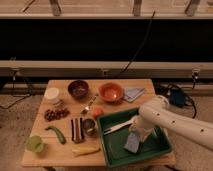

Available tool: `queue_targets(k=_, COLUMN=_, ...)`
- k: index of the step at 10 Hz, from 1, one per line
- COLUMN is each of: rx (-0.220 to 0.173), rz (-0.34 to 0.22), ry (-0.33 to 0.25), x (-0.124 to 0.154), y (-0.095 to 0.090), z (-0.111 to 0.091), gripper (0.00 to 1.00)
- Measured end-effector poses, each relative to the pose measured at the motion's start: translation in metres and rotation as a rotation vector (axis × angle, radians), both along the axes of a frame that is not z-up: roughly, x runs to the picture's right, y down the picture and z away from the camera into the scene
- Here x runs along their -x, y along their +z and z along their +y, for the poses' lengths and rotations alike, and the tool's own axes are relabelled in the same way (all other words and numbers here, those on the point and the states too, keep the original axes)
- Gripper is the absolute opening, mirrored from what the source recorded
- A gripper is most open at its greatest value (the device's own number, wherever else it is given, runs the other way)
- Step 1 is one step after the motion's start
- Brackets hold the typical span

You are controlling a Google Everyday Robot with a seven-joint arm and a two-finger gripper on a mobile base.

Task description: Wipe tray with sponge

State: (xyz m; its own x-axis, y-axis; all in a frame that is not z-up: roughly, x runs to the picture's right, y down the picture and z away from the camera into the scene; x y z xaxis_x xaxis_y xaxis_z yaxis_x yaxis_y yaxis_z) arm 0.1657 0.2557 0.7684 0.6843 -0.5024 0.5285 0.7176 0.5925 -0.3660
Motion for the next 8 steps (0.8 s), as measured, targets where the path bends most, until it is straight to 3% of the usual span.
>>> queue_targets(k=4, rx=0.030, rz=-0.042, ry=-0.024, x=0.010, y=-0.011, z=0.018, gripper=0.00)
queue_targets(k=6, rx=0.024, rz=-0.008, ry=-0.026, x=-0.008, y=-0.009, z=0.015, gripper=0.00)
queue_targets(k=8, rx=0.011, rz=0.053, ry=-0.029, x=-0.049, y=-0.003, z=0.007, gripper=0.00)
